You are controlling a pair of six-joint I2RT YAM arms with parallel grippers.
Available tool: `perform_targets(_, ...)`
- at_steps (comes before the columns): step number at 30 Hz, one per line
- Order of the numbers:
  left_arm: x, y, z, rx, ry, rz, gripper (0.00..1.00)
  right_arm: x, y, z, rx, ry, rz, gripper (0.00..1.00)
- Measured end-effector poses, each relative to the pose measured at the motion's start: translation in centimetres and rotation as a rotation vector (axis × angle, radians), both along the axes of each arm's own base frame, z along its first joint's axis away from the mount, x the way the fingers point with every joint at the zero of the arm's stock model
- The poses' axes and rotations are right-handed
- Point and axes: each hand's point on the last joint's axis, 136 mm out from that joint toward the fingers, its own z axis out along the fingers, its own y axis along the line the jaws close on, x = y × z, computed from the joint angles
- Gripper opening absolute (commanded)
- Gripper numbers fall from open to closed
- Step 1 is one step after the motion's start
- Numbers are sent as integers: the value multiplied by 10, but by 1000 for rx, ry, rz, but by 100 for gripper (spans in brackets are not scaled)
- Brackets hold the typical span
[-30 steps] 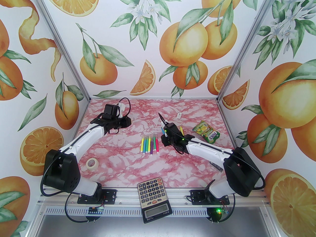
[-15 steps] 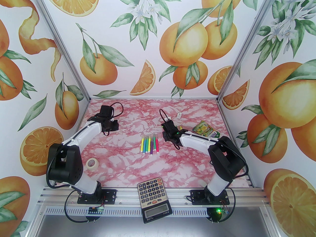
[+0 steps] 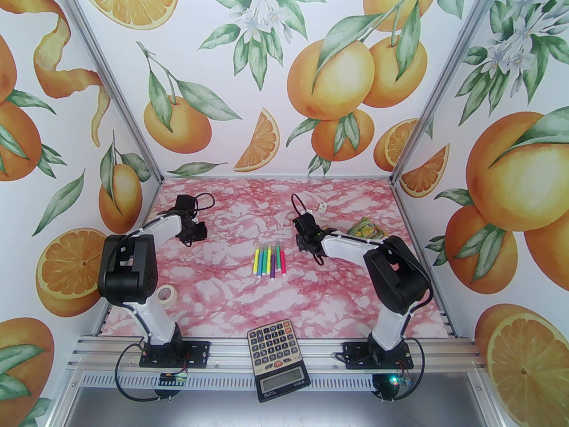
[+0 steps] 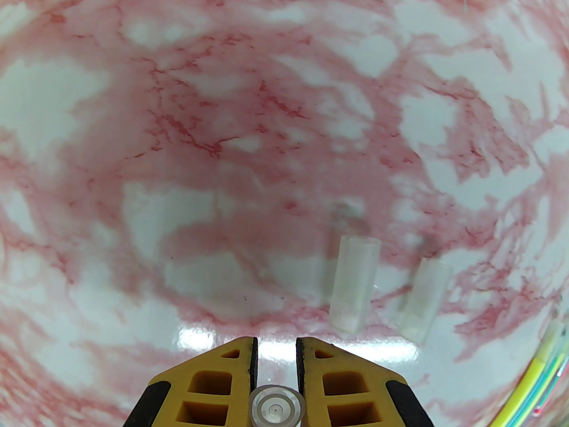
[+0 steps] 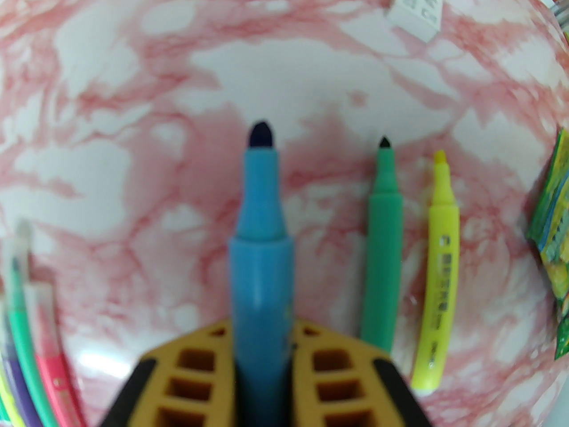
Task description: Open the pen caps
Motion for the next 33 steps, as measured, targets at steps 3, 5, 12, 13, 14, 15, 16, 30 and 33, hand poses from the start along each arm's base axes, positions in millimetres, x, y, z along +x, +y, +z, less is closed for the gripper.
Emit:
perform_targets(3, 7, 0, -3, -3, 1, -5, 0, 3, -3, -3, -7, 5, -11, 11)
perform_targets(5, 11, 0, -5, -4, 2, -9, 0, 4, -4, -5, -9, 8, -18, 12)
perform_targets(12, 16, 0, -14, 2, 20, -25, 6, 4, -13, -14, -30, 40, -41, 15)
perform_targets(13, 17, 0, -15, 2, 22, -27, 7, 4, -13, -14, -31, 41, -43, 16)
perform_targets(14, 17, 0, -16, 3, 26, -29, 8, 4, -15, -14, -32, 44, -46, 17)
perform_targets(15, 17, 0, -17, 2, 30, -29, 10, 5, -16, -14, -33, 43, -52, 18)
perform_targets(16, 17, 0, -18, 3, 32, -29, 11, 5, -16, -14, -33, 43, -55, 18)
perform_targets(30, 18, -1, -19, -6, 43, -47, 23, 4, -26, -15, -55, 51, -82, 25)
perform_targets(33, 18, -2, -19, -9, 43, -51, 25, 3, -27, -15, -62, 55, -84, 25)
